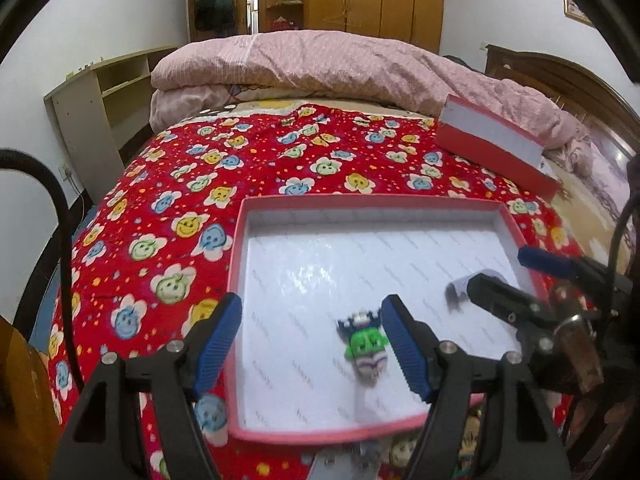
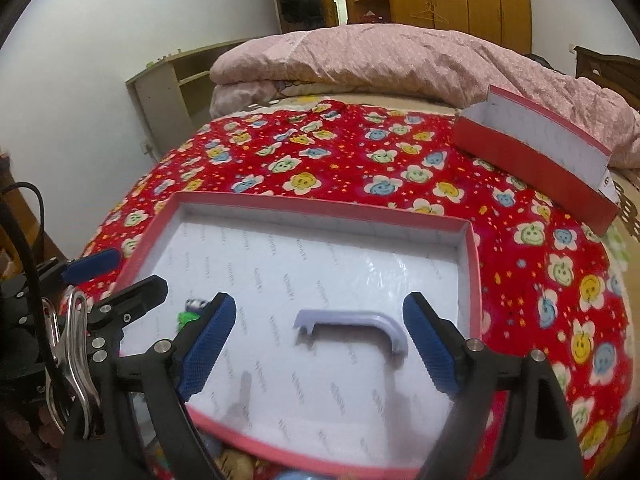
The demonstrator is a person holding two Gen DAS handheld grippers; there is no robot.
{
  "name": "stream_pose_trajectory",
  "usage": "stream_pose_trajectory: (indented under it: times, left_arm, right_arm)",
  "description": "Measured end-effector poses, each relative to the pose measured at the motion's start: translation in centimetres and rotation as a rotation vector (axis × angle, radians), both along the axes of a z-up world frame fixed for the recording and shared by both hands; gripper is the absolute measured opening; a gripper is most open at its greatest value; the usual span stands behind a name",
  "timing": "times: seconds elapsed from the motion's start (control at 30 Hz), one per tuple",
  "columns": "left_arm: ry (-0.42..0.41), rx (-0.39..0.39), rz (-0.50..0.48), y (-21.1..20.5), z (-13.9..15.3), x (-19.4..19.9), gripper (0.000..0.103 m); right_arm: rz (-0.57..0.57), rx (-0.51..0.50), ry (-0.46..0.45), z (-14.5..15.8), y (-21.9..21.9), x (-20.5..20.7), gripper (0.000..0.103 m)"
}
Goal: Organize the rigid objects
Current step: 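Lift both grippers out of the box back toward the pile, then grasp the white pill bottle with the right gripper while the left grasps the grey plate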
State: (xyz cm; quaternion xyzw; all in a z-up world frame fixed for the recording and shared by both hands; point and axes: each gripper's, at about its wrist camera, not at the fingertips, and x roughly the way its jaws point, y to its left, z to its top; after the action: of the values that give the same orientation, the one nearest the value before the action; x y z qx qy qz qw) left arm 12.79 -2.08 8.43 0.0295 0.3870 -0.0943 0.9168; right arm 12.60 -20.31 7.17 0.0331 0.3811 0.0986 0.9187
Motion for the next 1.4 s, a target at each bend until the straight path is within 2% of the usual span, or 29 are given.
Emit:
stream_pose_trajectory:
  times: [0.4,0.77,1.13,1.4]
  left_arm:
    - [0.007,-0.013,-0.015,1.2,0.0,-5.4,0.076]
    - [0.050,0.011,-0.026,2.1,-2.4,-9.5,0.076]
    - [0.109,0.015,-0.031,1.7,-4.9,-10.3,0.076]
    - [0.118,0.026,-0.031,1.3,-5.8,-10.0,0.076]
  right_arm:
    - [0.024,0.027,0.005,0.7,-0.9,-6.3,0.088]
    - [0.041,0.002,0.019,-0.8,-2.6,-13.1,0.088]
    - [0.034,-0.059,0.033,-3.4,-4.6,-18.5,0.088]
    - [0.052,-0.077,0.025,-4.5,-5.0,-19.7,0.088]
